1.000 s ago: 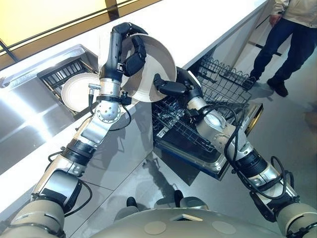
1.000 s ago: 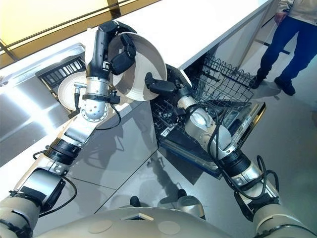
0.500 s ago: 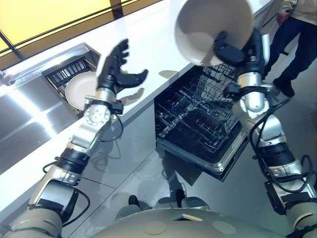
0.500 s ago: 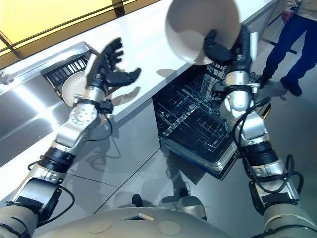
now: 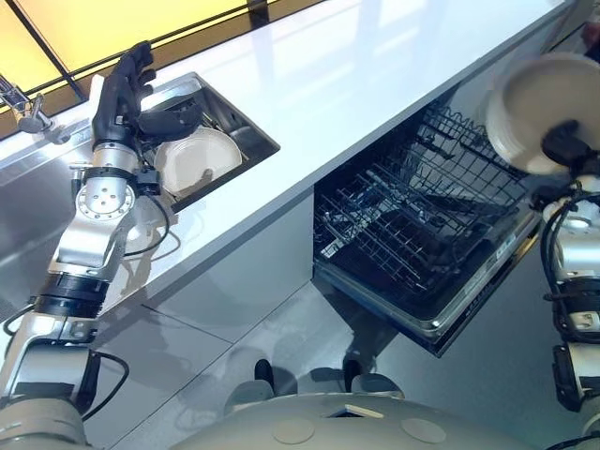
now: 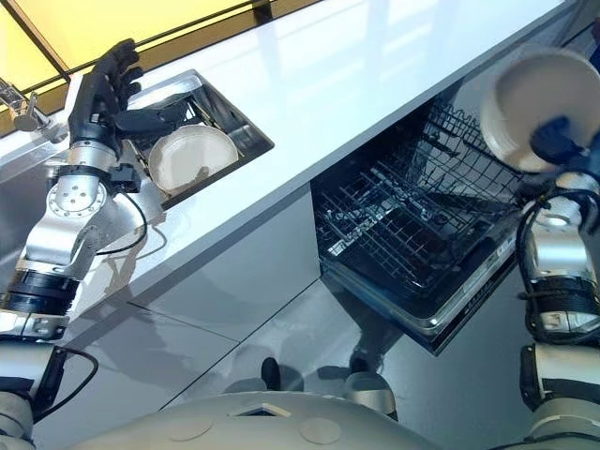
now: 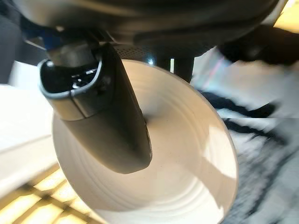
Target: Pick up plates and place into dishwasher.
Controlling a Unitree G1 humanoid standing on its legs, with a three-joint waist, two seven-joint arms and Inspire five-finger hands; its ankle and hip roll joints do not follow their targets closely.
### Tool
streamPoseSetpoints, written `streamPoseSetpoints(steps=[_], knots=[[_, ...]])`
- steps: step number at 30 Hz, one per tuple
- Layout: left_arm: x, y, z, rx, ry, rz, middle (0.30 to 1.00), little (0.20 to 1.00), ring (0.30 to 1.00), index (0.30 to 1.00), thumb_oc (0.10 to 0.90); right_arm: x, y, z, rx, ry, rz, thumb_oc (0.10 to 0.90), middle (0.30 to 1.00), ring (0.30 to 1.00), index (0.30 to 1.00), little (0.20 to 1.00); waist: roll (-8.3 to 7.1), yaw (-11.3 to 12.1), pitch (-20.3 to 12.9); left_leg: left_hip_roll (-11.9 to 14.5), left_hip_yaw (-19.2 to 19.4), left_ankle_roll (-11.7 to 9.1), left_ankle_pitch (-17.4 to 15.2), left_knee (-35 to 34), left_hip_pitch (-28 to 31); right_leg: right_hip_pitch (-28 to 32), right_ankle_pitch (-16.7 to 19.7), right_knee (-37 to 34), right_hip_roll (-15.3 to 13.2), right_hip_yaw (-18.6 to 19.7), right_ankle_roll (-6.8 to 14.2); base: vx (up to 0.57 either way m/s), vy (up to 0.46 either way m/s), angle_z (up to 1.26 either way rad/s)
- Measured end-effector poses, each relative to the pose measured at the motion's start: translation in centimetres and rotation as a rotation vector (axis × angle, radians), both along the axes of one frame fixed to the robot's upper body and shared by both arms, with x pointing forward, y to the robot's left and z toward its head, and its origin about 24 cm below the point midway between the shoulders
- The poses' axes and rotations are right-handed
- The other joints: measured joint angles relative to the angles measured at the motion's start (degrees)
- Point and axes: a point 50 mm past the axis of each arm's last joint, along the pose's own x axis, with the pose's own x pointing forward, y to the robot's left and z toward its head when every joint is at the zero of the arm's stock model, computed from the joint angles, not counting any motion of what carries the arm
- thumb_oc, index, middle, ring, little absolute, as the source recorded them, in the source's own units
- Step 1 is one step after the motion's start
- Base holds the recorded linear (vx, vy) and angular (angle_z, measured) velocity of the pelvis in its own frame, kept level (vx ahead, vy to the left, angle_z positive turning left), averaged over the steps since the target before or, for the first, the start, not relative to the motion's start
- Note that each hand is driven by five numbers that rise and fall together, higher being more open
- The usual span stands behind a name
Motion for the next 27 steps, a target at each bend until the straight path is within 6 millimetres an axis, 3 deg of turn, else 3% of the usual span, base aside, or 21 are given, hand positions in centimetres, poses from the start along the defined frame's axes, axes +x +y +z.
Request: streamPoseSetpoints(steps=[3, 9, 12, 15, 27], knots=[[-0.1, 1.6, -0.4, 0.0, 0.024, 0.063, 0.9, 0.9, 0.9, 0.9, 0.8, -1.6, -0.9, -2.3, 0.02, 0.109, -0.028, 0.1, 0.3, 0.3, 0.3, 0.2, 0.58, -0.36, 0.55, -0.04, -1.17, -0.14, 0.31, 0.04, -0.64, -0.05, -0.13, 0.02, 0.03, -1.25, -0.02, 0.02, -0.044, 0.17], [0.1, 2.3, -0.4, -0.021, 0.017, 0.09, 0.9, 0.9, 0.9, 0.9, 0.8, -1.5, -1.4, -3.1, 0.019, 0.172, -0.051, 0.1, 0.3, 0.3, 0.3, 0.2, 2.72, -0.42, 5.26, -0.09, -4.39, -0.32, 1.76, 0.87, -3.71, -1.3, -0.58, 0.77, 0.24, -4.32, -0.13, -0.1, -0.034, 0.26], [0.5, 2.6, 0.6, -0.022, -0.024, 0.101, 0.9, 0.9, 0.9, 0.9, 0.8, -0.1, -1.6, -1.3, -0.006, 0.15, -0.054, 0.1, 0.3, 0.3, 0.3, 0.2, 4.84, 0.59, 9.36, 0.06, -5.91, -0.41, 2.45, 2.6, -7.15, -4.35, -0.69, 3.22, 0.43, -5.37, -0.29, -0.09, -0.028, 0.23], [0.9, 2.8, 1.7, -0.033, -0.052, 0.108, 0.9, 0.9, 0.9, 0.9, 0.8, 1.1, -0.9, -0.1, -0.028, 0.124, -0.024, 0.1, 0.3, 0.3, 0.3, 0.2, 5.94, 1.34, 12.81, 0.11, -7.13, -0.47, 3.05, 3.07, -8.29, -5.44, -1.01, 4.75, 0.48, -6.24, -0.63, -0.01, -0.019, 0.19], [1.7, 2.8, 4.9, -0.019, -0.146, 0.107, 0.9, 0.9, 0.9, 0.9, 0.8, 4.2, 0.3, 2.8, -0.201, 0.232, -0.046, 0.1, 0.3, 0.3, 0.3, 0.2, 5.66, 5.3, 15.87, -0.96, -9.71, -0.3, 3.55, 3.7, -10.74, -8.96, -4.88, 11.53, -0.56, -7.3, -0.61, 0.01, -0.022, 0.14]])
